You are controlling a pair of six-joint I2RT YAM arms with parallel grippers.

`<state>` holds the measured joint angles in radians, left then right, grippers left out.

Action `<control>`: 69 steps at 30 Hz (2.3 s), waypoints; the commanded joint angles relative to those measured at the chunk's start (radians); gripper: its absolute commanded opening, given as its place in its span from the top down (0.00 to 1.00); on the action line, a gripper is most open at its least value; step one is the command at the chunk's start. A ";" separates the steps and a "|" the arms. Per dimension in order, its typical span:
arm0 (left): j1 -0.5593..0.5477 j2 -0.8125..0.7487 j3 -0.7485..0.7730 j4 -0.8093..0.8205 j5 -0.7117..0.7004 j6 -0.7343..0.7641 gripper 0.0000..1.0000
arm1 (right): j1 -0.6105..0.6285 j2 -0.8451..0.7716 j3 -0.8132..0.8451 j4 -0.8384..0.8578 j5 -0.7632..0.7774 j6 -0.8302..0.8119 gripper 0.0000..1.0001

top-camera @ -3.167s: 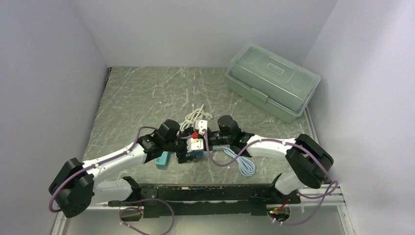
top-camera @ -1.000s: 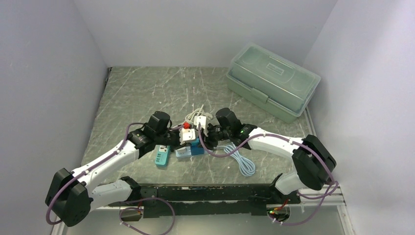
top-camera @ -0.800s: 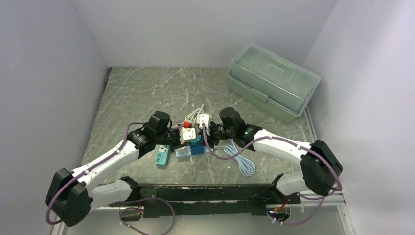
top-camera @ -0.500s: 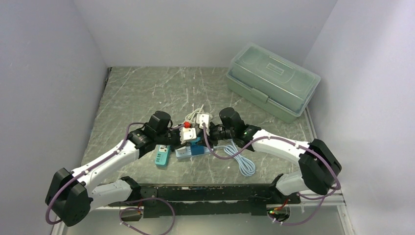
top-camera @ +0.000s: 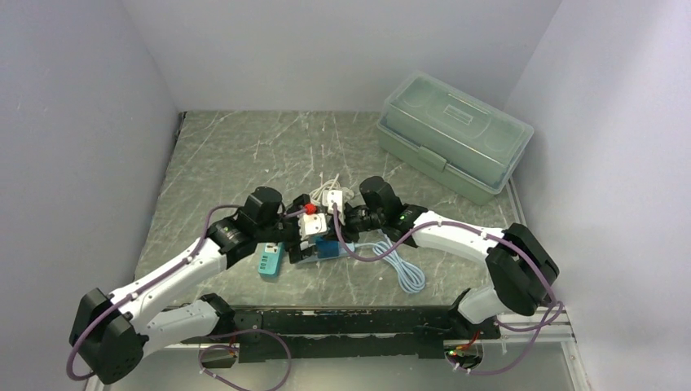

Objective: Insert the plug
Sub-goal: Insert the plug into the socket.

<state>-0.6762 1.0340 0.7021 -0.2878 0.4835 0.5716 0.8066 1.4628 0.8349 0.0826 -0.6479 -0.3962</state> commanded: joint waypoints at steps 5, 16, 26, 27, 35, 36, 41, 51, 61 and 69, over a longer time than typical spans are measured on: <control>0.029 -0.102 -0.082 -0.008 -0.131 -0.029 0.03 | -0.004 -0.002 -0.017 0.020 -0.010 -0.043 1.00; 0.097 -0.004 -0.133 0.039 -0.050 0.063 0.22 | -0.096 0.020 -0.057 0.092 -0.171 0.000 1.00; 0.109 0.106 -0.121 0.061 0.059 0.141 0.42 | -0.132 0.052 -0.076 0.127 -0.196 0.029 1.00; 0.109 0.109 -0.124 0.063 0.063 0.148 0.44 | -0.136 0.055 -0.079 0.126 -0.197 0.028 1.00; 0.109 0.113 -0.146 0.060 0.048 0.207 0.74 | -0.141 0.093 -0.075 0.082 -0.172 -0.002 1.00; 0.109 0.111 -0.149 0.057 0.052 0.213 0.75 | -0.141 0.098 -0.072 0.071 -0.165 -0.009 1.00; 0.109 0.096 -0.170 0.053 0.073 0.234 0.77 | -0.147 0.132 -0.060 0.049 -0.143 -0.017 1.00; 0.102 0.101 -0.174 0.003 0.040 0.271 0.84 | -0.146 0.152 -0.101 0.095 -0.068 0.001 1.00; 0.082 0.100 -0.173 -0.039 -0.003 0.308 1.00 | -0.144 0.171 -0.165 0.173 -0.013 0.054 1.00; 0.045 0.112 -0.171 -0.062 -0.060 0.323 1.00 | -0.142 0.225 -0.183 0.193 -0.018 0.078 1.00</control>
<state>-0.6052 1.1263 0.5449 -0.2539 0.4770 0.8185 0.6643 1.5684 0.7261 0.3965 -0.9268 -0.2676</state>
